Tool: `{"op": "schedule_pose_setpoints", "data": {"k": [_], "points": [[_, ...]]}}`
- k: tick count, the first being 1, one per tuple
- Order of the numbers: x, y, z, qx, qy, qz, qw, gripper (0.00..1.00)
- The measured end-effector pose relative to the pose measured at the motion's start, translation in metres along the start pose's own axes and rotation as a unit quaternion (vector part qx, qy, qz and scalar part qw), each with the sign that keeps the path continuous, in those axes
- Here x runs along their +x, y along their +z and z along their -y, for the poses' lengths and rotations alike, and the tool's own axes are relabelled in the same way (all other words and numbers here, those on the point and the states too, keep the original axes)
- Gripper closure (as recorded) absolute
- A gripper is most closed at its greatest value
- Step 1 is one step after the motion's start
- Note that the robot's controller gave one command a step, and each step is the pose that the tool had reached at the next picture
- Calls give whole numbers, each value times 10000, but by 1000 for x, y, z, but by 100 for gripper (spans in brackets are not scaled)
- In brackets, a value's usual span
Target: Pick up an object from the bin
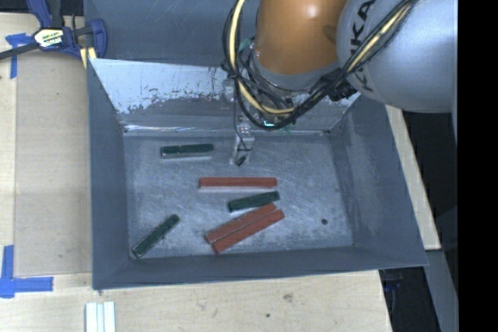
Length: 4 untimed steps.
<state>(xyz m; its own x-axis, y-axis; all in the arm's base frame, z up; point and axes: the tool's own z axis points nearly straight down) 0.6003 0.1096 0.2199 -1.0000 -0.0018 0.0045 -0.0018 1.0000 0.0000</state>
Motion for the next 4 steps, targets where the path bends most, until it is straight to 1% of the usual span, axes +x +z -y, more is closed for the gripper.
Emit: {"op": "schedule_pose_setpoints", "data": {"k": [1, 2, 3, 4], "points": [[37, 153, 50, -7, 103, 5, 9999, 0], [32, 146, 49, -12, 96, 83, 9999, 100], [34, 148, 49, -6, 98, 57, 9999, 0], [33, 147, 49, -12, 99, 75, 9999, 100]]}}
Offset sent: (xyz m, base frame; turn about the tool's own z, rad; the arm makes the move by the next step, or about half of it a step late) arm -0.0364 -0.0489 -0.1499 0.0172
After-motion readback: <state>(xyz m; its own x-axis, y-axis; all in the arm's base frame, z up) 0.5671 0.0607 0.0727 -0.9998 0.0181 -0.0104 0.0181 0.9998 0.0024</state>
